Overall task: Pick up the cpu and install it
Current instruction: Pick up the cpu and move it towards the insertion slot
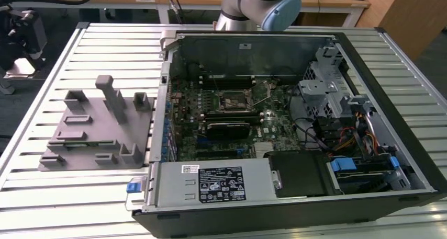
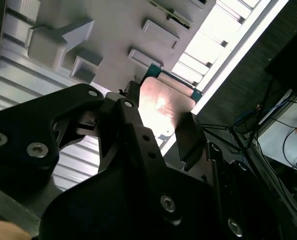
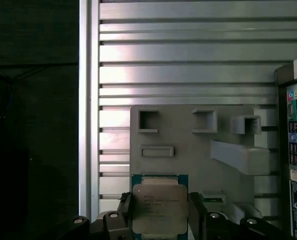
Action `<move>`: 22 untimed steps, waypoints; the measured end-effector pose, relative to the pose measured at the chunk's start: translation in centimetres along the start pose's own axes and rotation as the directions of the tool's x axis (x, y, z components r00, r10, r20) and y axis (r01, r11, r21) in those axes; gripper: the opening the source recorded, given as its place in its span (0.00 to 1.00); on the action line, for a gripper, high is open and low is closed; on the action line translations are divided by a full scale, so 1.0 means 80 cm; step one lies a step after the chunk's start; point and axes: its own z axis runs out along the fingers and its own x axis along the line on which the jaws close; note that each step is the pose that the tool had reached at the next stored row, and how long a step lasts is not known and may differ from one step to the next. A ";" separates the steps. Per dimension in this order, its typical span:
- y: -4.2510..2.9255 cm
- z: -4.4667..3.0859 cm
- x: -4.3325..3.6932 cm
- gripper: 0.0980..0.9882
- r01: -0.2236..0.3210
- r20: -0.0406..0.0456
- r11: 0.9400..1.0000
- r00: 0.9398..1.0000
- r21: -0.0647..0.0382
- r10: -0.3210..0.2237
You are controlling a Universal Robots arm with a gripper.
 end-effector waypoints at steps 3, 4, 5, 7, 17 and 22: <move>0.0000 -0.0001 0.000 0.49 0.000 0.000 1.000 1.000 0.000 0.000; 0.0000 -0.0002 0.000 0.49 0.000 0.000 1.000 1.000 0.000 0.000; 0.0000 -0.0003 0.000 0.49 0.000 0.000 1.000 1.000 0.000 0.000; 0.0001 -0.0005 -0.001 0.49 0.000 0.000 1.000 1.000 0.000 0.000; 0.0009 -0.0007 -0.034 0.49 0.000 0.000 1.000 1.000 0.000 0.000; 0.0014 -0.0009 -0.052 0.49 0.000 0.000 1.000 1.000 0.000 0.000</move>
